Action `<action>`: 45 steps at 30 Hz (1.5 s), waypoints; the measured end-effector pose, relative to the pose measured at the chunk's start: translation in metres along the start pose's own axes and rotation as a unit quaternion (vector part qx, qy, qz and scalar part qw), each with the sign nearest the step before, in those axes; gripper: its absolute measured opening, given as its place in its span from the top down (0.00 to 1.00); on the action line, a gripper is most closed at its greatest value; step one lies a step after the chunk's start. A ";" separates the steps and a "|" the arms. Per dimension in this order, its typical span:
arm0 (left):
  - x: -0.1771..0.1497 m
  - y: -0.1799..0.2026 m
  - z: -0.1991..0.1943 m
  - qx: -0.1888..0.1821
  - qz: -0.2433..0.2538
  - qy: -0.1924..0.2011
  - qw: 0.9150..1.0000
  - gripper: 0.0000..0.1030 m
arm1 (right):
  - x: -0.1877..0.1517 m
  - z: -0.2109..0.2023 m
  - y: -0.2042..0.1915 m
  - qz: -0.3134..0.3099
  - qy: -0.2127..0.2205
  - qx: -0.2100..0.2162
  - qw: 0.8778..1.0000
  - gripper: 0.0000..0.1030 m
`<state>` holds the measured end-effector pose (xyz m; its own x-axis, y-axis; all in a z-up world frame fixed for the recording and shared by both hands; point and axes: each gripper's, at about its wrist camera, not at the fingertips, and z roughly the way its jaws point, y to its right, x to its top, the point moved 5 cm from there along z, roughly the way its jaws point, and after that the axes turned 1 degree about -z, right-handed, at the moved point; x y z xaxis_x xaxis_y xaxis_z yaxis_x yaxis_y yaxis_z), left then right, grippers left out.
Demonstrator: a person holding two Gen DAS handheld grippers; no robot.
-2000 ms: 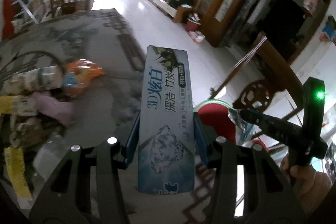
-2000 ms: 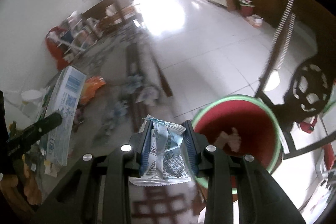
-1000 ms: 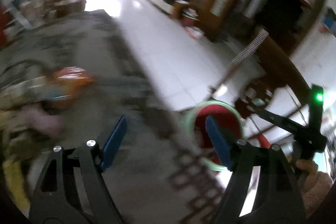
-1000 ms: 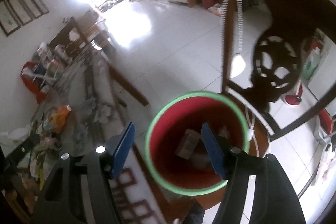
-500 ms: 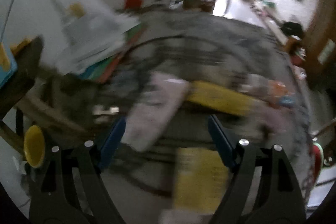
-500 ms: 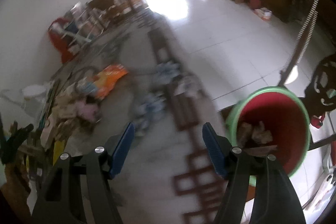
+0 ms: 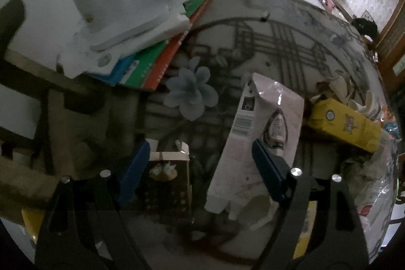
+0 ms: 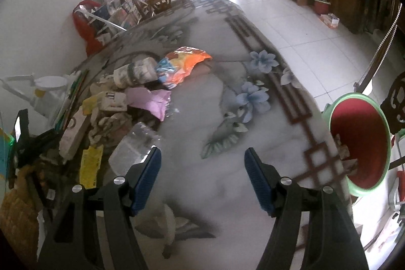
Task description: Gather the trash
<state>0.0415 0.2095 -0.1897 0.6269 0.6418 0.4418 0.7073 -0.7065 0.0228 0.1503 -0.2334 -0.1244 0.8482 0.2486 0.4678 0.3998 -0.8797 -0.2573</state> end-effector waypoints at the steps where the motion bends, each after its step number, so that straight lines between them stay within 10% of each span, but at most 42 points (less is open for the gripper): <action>1: 0.000 -0.002 0.004 -0.001 -0.001 -0.005 1.000 0.22 | 0.000 0.000 -0.002 0.000 0.001 0.000 1.000 0.36; 9: -0.018 0.009 0.013 -0.058 -0.020 -0.041 0.997 0.20 | 0.001 0.002 -0.019 -0.004 0.004 -0.007 1.000 0.36; 13: -0.040 0.044 0.004 -0.173 -0.028 -0.082 0.981 0.20 | 0.004 0.004 -0.024 -0.008 0.004 -0.008 1.000 0.36; 18: -0.063 0.063 -0.014 -0.203 -0.019 -0.071 0.976 0.21 | 0.019 0.005 -0.046 -0.030 0.009 0.011 0.999 0.36; 26: -0.065 0.008 -0.052 -0.161 -0.051 0.009 0.986 0.21 | 0.060 0.031 -0.146 -0.092 -0.005 0.120 0.988 0.31; 33: -0.085 -0.019 -0.057 -0.131 -0.059 0.014 0.990 0.21 | 0.045 0.117 -0.278 -0.179 -0.122 0.191 0.957 0.32; 41: -0.090 -0.052 -0.042 -0.153 -0.143 -0.001 0.978 0.21 | 0.014 0.193 -0.321 -0.207 -0.202 0.147 0.946 0.32; 45: -0.087 -0.048 -0.029 -0.170 -0.157 -0.015 0.973 0.21 | 0.005 0.205 -0.307 -0.205 -0.213 0.128 0.947 0.57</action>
<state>-0.0565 0.1786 -0.2035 0.4103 0.8462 0.3400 0.7198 -0.5294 0.4489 0.1031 0.1212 -0.2164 0.6454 0.7363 0.2035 0.7501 -0.5605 -0.3509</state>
